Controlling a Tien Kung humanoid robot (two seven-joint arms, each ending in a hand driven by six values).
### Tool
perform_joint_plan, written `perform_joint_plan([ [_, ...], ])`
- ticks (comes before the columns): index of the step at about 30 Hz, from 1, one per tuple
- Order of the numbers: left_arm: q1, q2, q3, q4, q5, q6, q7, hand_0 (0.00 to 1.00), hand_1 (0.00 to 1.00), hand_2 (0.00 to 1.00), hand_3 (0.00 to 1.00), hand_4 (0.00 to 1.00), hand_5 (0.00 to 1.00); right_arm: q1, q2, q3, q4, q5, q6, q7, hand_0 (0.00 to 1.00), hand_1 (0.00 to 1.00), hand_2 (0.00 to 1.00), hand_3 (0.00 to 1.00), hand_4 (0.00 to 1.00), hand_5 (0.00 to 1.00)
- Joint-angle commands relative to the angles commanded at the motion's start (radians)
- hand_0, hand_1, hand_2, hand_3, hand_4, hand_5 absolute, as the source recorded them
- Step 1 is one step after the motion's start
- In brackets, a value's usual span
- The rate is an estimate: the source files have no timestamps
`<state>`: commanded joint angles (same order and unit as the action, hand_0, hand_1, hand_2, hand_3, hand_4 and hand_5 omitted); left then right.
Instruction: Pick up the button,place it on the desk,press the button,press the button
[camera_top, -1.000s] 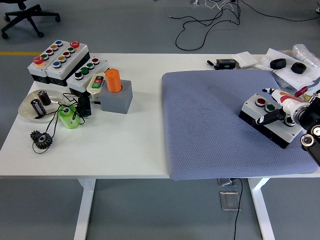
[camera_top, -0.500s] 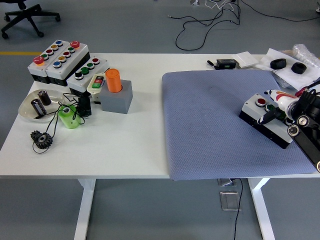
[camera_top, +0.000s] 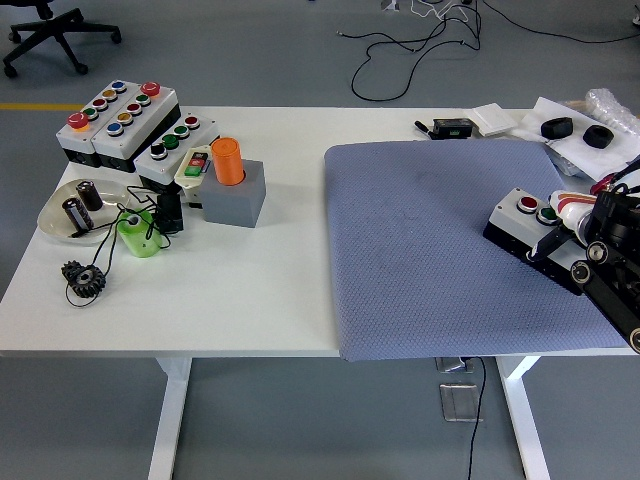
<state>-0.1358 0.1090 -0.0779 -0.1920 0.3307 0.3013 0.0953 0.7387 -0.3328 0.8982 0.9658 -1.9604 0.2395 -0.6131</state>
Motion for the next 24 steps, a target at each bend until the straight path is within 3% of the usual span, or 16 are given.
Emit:
perform_joint_plan([
  [3, 0.0, -0.001, 0.0, 0.0, -0.004, 0.001, -0.001, 0.599, 0.518, 0.49, 0.446, 0.274, 0.971, -0.013, -0.034, -0.011, 0.002, 0.033, -0.057, 0.026, 0.269, 0.191, 0.218, 0.347, 0.806, 0.074],
  [5, 0.0, -0.001, 0.0, 0.001, -0.004, 0.001, -0.001, 0.599, 0.518, 0.49, 0.446, 0.274, 0.971, -0.014, -0.039, -0.013, 0.004, 0.039, -0.066, 0.031, 0.269, 0.191, 0.218, 0.347, 0.806, 0.074],
  [6, 0.0, -0.001, 0.001, 0.001, -0.002, 0.001, 0.0, 0.599, 0.518, 0.49, 0.446, 0.273, 0.971, -0.024, -0.059, -0.022, 0.024, 0.053, -0.093, 0.061, 0.141, 0.048, 0.132, 0.301, 0.68, 0.002],
  [15, 0.002, -0.002, 0.007, 0.002, -0.006, 0.001, 0.0, 0.599, 0.519, 0.491, 0.446, 0.272, 0.97, -0.059, -0.182, -0.091, 0.149, 0.055, -0.277, 0.316, 0.107, 0.025, 0.115, 0.297, 0.631, 0.002],
  [16, 0.004, -0.002, 0.009, 0.002, -0.006, 0.001, 0.0, 0.599, 0.519, 0.491, 0.446, 0.272, 0.97, -0.059, -0.214, -0.114, 0.179, 0.049, -0.302, 0.358, 0.107, 0.025, 0.115, 0.297, 0.631, 0.002],
  [21, 0.009, -0.002, 0.019, 0.003, -0.011, 0.001, 0.001, 0.598, 0.52, 0.492, 0.447, 0.272, 0.972, -0.034, -0.296, -0.211, 0.27, 0.039, -0.288, 0.565, 0.095, 0.01, 0.108, 0.295, 0.602, 0.027],
  [24, 0.011, -0.001, 0.023, 0.003, -0.011, 0.001, 0.002, 0.598, 0.52, 0.492, 0.447, 0.272, 0.972, -0.019, -0.317, -0.271, 0.319, 0.025, -0.27, 0.655, 0.095, 0.01, 0.108, 0.295, 0.602, 0.027],
])
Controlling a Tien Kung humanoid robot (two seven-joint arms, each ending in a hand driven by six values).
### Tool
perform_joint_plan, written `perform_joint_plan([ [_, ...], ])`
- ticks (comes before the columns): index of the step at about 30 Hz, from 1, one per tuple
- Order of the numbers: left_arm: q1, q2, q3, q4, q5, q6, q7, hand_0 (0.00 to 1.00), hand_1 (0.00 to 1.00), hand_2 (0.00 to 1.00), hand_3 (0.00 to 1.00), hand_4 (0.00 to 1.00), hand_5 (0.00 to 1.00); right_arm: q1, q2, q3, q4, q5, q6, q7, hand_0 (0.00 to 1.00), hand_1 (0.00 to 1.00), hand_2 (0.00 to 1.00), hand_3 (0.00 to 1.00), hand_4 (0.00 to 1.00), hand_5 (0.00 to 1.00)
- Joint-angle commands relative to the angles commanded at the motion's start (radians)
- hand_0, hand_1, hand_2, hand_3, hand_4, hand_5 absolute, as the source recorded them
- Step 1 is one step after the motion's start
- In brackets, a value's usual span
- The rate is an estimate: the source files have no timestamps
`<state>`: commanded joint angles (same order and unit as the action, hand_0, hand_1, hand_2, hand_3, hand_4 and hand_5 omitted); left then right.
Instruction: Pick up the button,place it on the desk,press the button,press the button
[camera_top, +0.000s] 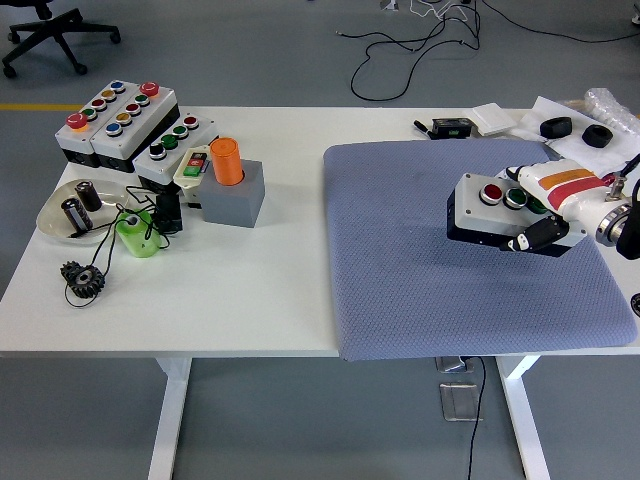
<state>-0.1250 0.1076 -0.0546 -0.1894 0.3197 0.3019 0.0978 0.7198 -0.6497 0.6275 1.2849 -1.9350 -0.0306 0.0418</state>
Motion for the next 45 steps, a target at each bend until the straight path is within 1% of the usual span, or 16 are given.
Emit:
perform_joint_plan([
  [3, 0.001, 0.0, 0.001, 0.0, -0.001, 0.0, 0.0, 0.599, 0.519, 0.492, 0.448, 0.272, 0.97, 0.011, 0.003, -0.041, 0.028, -0.008, 0.03, 0.01, 0.1, 0.015, 0.109, 0.3, 0.594, 0.042],
  [6, 0.001, 0.0, -0.004, -0.001, 0.003, 0.0, 0.0, 0.599, 0.519, 0.492, 0.448, 0.272, 0.97, 0.018, 0.015, -0.064, 0.031, -0.014, 0.044, 0.004, 0.1, 0.015, 0.109, 0.3, 0.594, 0.042],
  [7, 0.0, 0.0, -0.008, -0.001, 0.005, 0.001, 0.0, 0.599, 0.52, 0.493, 0.448, 0.271, 0.97, 0.02, 0.022, -0.068, 0.029, -0.016, 0.05, 0.0, 0.106, 0.018, 0.113, 0.31, 0.58, 0.062],
  [11, -0.003, 0.0, -0.015, -0.001, 0.006, 0.002, -0.002, 0.599, 0.52, 0.493, 0.448, 0.271, 0.97, 0.025, 0.043, -0.076, 0.022, -0.023, 0.059, -0.007, 0.106, 0.018, 0.113, 0.31, 0.58, 0.062],
  [14, -0.006, 0.0, -0.02, -0.002, 0.011, 0.002, -0.001, 0.598, 0.52, 0.493, 0.448, 0.271, 0.971, 0.032, 0.073, -0.088, 0.005, -0.033, 0.069, -0.017, 0.109, 0.026, 0.117, 0.317, 0.579, 0.065],
  [17, -0.008, 0.0, -0.022, -0.003, 0.013, 0.002, 0.0, 0.598, 0.52, 0.493, 0.448, 0.271, 0.971, 0.033, 0.084, -0.096, -0.003, -0.038, 0.074, -0.019, 0.109, 0.026, 0.117, 0.317, 0.579, 0.065],
  [22, -0.01, 0.001, -0.023, -0.003, 0.015, 0.001, 0.001, 0.598, 0.519, 0.493, 0.448, 0.271, 0.971, 0.033, 0.093, -0.103, -0.015, -0.044, 0.08, -0.024, 0.117, 0.027, 0.123, 0.331, 0.582, 0.067],
  [24, -0.01, 0.001, -0.022, -0.003, 0.013, 0.0, 0.001, 0.598, 0.519, 0.493, 0.448, 0.271, 0.971, 0.029, 0.096, -0.1, -0.023, -0.056, 0.09, -0.038, 0.117, 0.027, 0.123, 0.331, 0.582, 0.067],
  [25, -0.01, 0.001, -0.021, -0.003, 0.012, 0.0, 0.001, 0.598, 0.519, 0.493, 0.447, 0.271, 0.971, 0.028, 0.097, -0.098, -0.026, -0.06, 0.092, -0.041, 0.134, 0.056, 0.15, 0.385, 0.595, 0.083],
  [30, -0.009, 0.0, -0.021, -0.003, 0.013, 0.0, 0.001, 0.598, 0.519, 0.493, 0.447, 0.271, 0.971, 0.021, 0.099, -0.086, -0.034, -0.071, 0.109, -0.067, 0.134, 0.056, 0.15, 0.385, 0.595, 0.083],
  [31, -0.009, 0.0, -0.021, -0.003, 0.013, 0.0, 0.001, 0.599, 0.52, 0.493, 0.448, 0.271, 0.971, 0.02, 0.099, -0.085, -0.034, -0.071, 0.11, -0.069, 0.147, 0.076, 0.162, 0.395, 0.646, 0.133],
  [36, -0.009, 0.0, -0.023, -0.003, 0.013, 0.0, 0.0, 0.599, 0.52, 0.493, 0.448, 0.271, 0.971, 0.016, 0.1, -0.076, -0.031, -0.078, 0.137, -0.09, 0.147, 0.076, 0.162, 0.395, 0.646, 0.133],
  [37, -0.01, 0.001, -0.023, -0.003, 0.013, -0.001, 0.0, 0.599, 0.519, 0.493, 0.448, 0.271, 0.971, 0.017, 0.101, -0.076, -0.033, -0.087, 0.161, -0.097, 0.196, 0.107, 0.178, 0.416, 0.773, 0.321],
  [42, -0.011, 0.001, -0.025, -0.003, 0.013, -0.001, 0.0, 0.599, 0.519, 0.493, 0.448, 0.271, 0.971, 0.015, 0.097, -0.07, -0.032, -0.119, 0.184, -0.085, 0.196, 0.107, 0.178, 0.416, 0.773, 0.321],
  [43, -0.011, 0.001, -0.025, -0.003, 0.012, -0.001, -0.001, 0.6, 0.519, 0.493, 0.448, 0.271, 0.972, 0.014, 0.096, -0.064, -0.028, -0.129, 0.201, -0.09, 0.439, 0.26, 0.335, 0.678, 0.956, 0.525],
  [45, -0.011, 0.001, -0.023, -0.002, 0.011, -0.001, 0.0, 0.6, 0.519, 0.493, 0.448, 0.271, 0.972, 0.011, 0.095, -0.052, -0.024, -0.133, 0.239, -0.104, 0.439, 0.26, 0.335, 0.678, 0.956, 0.525],
])
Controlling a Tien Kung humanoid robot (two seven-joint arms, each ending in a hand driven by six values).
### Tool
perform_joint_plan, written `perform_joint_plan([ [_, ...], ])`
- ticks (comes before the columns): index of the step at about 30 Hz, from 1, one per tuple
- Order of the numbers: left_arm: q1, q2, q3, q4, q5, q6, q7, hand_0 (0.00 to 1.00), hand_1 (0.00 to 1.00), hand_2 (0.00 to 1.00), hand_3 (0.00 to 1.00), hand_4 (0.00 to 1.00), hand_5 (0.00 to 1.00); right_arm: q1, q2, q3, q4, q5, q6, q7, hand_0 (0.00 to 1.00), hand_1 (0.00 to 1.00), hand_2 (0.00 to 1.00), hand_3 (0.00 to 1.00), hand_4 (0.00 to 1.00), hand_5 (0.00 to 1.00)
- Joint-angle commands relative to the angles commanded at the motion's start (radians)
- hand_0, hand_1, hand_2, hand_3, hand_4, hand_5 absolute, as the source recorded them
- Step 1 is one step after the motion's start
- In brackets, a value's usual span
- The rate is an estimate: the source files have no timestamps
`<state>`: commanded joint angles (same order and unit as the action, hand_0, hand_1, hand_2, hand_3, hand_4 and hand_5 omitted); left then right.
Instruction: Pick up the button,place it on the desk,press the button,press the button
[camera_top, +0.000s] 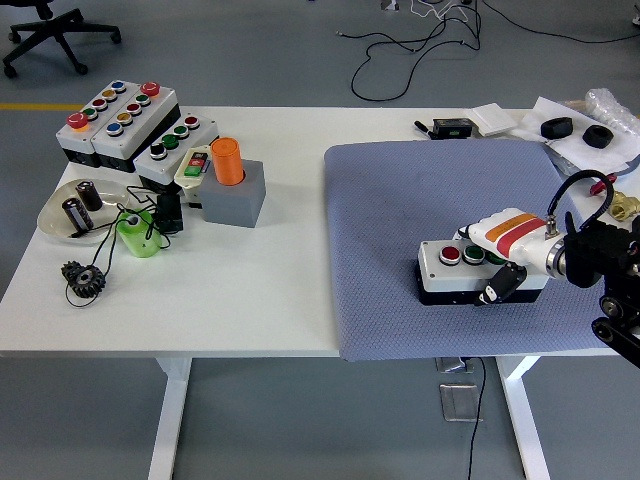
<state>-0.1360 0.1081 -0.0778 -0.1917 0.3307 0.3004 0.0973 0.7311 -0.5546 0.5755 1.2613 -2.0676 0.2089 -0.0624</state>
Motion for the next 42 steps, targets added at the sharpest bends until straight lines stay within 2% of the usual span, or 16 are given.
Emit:
perform_joint_plan([
  [3, 0.0, 0.0, 0.001, 0.0, 0.0, -0.001, 0.0, 0.6, 0.519, 0.493, 0.448, 0.271, 0.972, -0.002, 0.0, 0.012, 0.001, 0.004, 0.031, -0.01, 0.439, 0.26, 0.335, 0.678, 0.956, 0.525],
  [4, 0.0, 0.0, 0.001, 0.0, 0.0, -0.001, 0.0, 0.6, 0.519, 0.493, 0.447, 0.271, 0.972, -0.003, -0.002, 0.017, 0.005, 0.01, 0.042, -0.016, 0.809, 0.684, 0.816, 0.998, 0.998, 0.59],
  [9, -0.001, 0.0, -0.001, 0.0, 0.001, 0.0, -0.001, 0.6, 0.519, 0.493, 0.447, 0.271, 0.972, -0.015, -0.014, 0.04, 0.034, 0.066, 0.095, -0.047, 0.809, 0.684, 0.816, 0.998, 0.998, 0.59],
  [10, -0.002, 0.0, -0.001, 0.0, 0.001, 0.0, -0.001, 0.6, 0.52, 0.493, 0.447, 0.271, 0.971, -0.016, -0.015, 0.043, 0.037, 0.073, 0.1, -0.051, 0.892, 0.857, 0.996, 0.998, 0.998, 0.549],
  [15, -0.002, 0.0, -0.001, 0.001, 0.0, 0.0, -0.001, 0.6, 0.52, 0.493, 0.447, 0.271, 0.971, -0.04, -0.036, 0.093, 0.093, 0.109, 0.126, -0.073, 0.892, 0.857, 0.996, 0.998, 0.998, 0.549],
  [21, 0.0, 0.0, 0.007, 0.002, -0.003, 0.0, -0.001, 0.6, 0.519, 0.494, 0.447, 0.271, 0.971, -0.057, -0.064, 0.144, 0.152, 0.129, 0.12, -0.057, 0.921, 0.895, 0.998, 0.998, 0.998, 0.519],
  [22, 0.001, 0.0, 0.009, 0.002, -0.004, 0.0, -0.001, 0.6, 0.52, 0.493, 0.448, 0.273, 0.975, -0.07, -0.074, 0.165, 0.177, 0.134, 0.101, -0.048, 0.934, 0.907, 0.998, 0.998, 0.998, 0.446],
  [24, 0.002, 0.0, 0.01, 0.002, -0.004, 0.0, -0.001, 0.6, 0.52, 0.493, 0.448, 0.273, 0.975, -0.078, -0.079, 0.18, 0.196, 0.136, 0.084, -0.042, 0.934, 0.907, 0.998, 0.998, 0.998, 0.446],
  [27, 0.005, -0.001, 0.014, 0.003, -0.007, 0.002, -0.001, 0.6, 0.52, 0.493, 0.448, 0.273, 0.975, -0.121, -0.11, 0.229, 0.277, 0.16, -0.04, -0.031, 0.934, 0.907, 0.998, 0.998, 0.998, 0.446],
  [28, 0.006, -0.001, 0.015, 0.003, -0.007, 0.002, -0.001, 0.599, 0.52, 0.494, 0.448, 0.273, 0.976, -0.13, -0.119, 0.237, 0.295, 0.174, -0.072, -0.034, 0.67, 0.583, 0.626, 0.989, 0.826, 0.165],
  [31, 0.007, 0.0, 0.018, 0.003, -0.006, 0.001, -0.001, 0.599, 0.52, 0.494, 0.448, 0.273, 0.976, -0.159, -0.146, 0.261, 0.357, 0.242, -0.183, -0.051, 0.67, 0.583, 0.626, 0.989, 0.826, 0.165],
  [33, 0.008, 0.0, 0.021, 0.003, -0.006, 0.001, 0.0, 0.599, 0.52, 0.494, 0.448, 0.273, 0.976, -0.177, -0.16, 0.28, 0.386, 0.314, -0.183, -0.059, 0.67, 0.583, 0.626, 0.989, 0.826, 0.165],
  [34, 0.009, 0.0, 0.021, 0.003, -0.006, 0.001, 0.0, 0.598, 0.52, 0.493, 0.45, 0.271, 0.974, -0.181, -0.163, 0.283, 0.391, 0.334, -0.176, -0.064, 0.203, 0.002, 0.062, 0.814, 0.786, 0.501],
  [39, 0.012, 0.0, 0.023, 0.003, -0.007, 0.001, -0.001, 0.598, 0.52, 0.493, 0.45, 0.271, 0.974, -0.204, -0.188, 0.286, 0.427, 0.389, -0.081, -0.121, 0.203, 0.002, 0.062, 0.814, 0.786, 0.501],
  [40, 0.012, 0.0, 0.021, 0.003, -0.005, 0.001, -0.001, 0.599, 0.52, 0.495, 0.451, 0.27, 0.975, -0.207, -0.191, 0.28, 0.428, 0.399, -0.067, -0.136, 0.158, 0.002, 0.002, 0.778, 0.817, 0.609],
  [42, 0.012, 0.0, 0.019, 0.003, -0.003, 0.001, -0.001, 0.599, 0.52, 0.495, 0.451, 0.27, 0.975, -0.21, -0.193, 0.275, 0.427, 0.409, -0.053, -0.151, 0.158, 0.002, 0.002, 0.778, 0.817, 0.609],
])
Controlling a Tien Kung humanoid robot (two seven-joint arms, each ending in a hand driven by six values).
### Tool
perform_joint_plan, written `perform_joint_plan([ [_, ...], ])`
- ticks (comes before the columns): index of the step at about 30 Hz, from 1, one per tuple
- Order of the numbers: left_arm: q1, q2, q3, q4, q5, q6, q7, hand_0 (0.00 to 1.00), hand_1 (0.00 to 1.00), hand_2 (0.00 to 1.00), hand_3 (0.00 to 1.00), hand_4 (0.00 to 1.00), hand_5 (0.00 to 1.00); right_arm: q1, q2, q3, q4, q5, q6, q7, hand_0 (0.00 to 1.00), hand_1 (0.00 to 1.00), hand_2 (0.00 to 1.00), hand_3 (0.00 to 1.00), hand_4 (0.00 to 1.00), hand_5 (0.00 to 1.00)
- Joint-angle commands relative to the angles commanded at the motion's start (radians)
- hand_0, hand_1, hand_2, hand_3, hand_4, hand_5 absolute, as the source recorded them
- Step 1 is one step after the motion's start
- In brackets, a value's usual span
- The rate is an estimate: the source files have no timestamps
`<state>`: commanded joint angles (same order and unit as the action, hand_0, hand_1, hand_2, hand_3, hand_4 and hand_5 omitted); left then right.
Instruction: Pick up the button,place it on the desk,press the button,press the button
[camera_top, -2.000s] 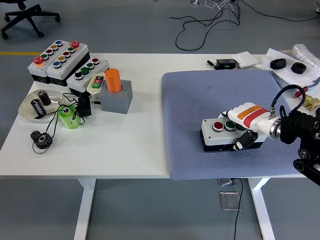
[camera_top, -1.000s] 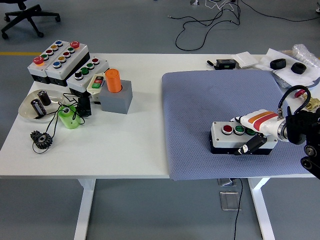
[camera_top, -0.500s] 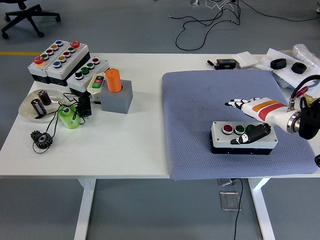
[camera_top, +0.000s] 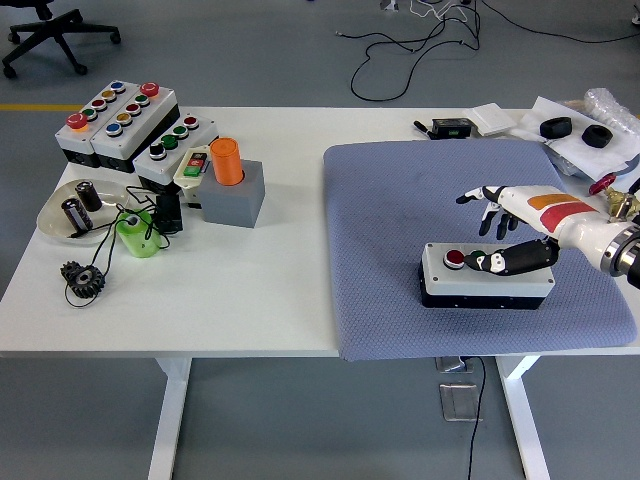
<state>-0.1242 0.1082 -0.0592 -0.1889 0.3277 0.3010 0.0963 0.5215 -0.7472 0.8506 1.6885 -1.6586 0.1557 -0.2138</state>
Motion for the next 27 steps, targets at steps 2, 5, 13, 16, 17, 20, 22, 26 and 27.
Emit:
perform_joint_plan([
  [2, -0.001, 0.0, -0.001, 0.0, 0.0, 0.0, 0.0, 0.599, 0.52, 0.495, 0.451, 0.27, 0.975, -0.001, 0.001, -0.004, -0.004, 0.01, 0.013, -0.014, 0.158, 0.002, 0.002, 0.778, 0.817, 0.609],
  [5, -0.005, 0.0, -0.007, -0.001, 0.004, 0.0, 0.0, 0.597, 0.52, 0.495, 0.451, 0.27, 0.975, -0.001, 0.0, -0.009, -0.009, 0.013, 0.035, -0.029, 0.15, 0.002, 0.002, 0.766, 0.819, 0.652],
  [13, -0.011, 0.0, -0.015, -0.001, 0.007, -0.001, 0.0, 0.597, 0.521, 0.495, 0.452, 0.27, 0.975, -0.006, -0.002, 0.004, -0.009, 0.004, 0.077, -0.046, 0.149, 0.002, 0.002, 0.756, 0.821, 0.676],
  [16, -0.011, 0.001, -0.017, -0.001, 0.008, -0.001, 0.0, 0.597, 0.52, 0.495, 0.452, 0.27, 0.975, -0.01, -0.005, 0.007, -0.004, 0.007, 0.088, -0.048, 0.148, 0.002, 0.002, 0.749, 0.822, 0.675],
  [17, -0.011, 0.001, -0.017, -0.001, 0.008, -0.001, 0.0, 0.597, 0.52, 0.495, 0.452, 0.27, 0.975, -0.01, -0.005, 0.008, -0.004, 0.007, 0.089, -0.048, 0.148, 0.002, 0.002, 0.749, 0.822, 0.675],
  [20, -0.011, 0.001, -0.017, 0.0, 0.009, 0.0, 0.0, 0.597, 0.52, 0.495, 0.452, 0.27, 0.975, -0.018, -0.011, 0.004, 0.001, 0.006, 0.094, -0.051, 0.148, 0.002, 0.002, 0.749, 0.822, 0.675],
  [22, -0.011, 0.0, -0.019, 0.0, 0.008, 0.0, -0.001, 0.597, 0.52, 0.495, 0.452, 0.269, 0.975, -0.022, -0.013, 0.001, 0.0, 0.006, 0.094, -0.052, 0.148, 0.002, 0.002, 0.746, 0.823, 0.689],
  [26, -0.013, -0.001, -0.018, 0.0, 0.007, 0.0, 0.0, 0.597, 0.52, 0.495, 0.452, 0.269, 0.975, -0.024, -0.014, -0.01, -0.006, 0.007, 0.095, -0.054, 0.148, 0.002, 0.002, 0.746, 0.823, 0.689],
  [27, -0.013, -0.001, -0.018, 0.0, 0.007, 0.0, 0.0, 0.597, 0.52, 0.495, 0.452, 0.269, 0.975, -0.025, -0.014, -0.013, -0.008, 0.006, 0.095, -0.055, 0.148, 0.002, 0.002, 0.746, 0.823, 0.689],
])
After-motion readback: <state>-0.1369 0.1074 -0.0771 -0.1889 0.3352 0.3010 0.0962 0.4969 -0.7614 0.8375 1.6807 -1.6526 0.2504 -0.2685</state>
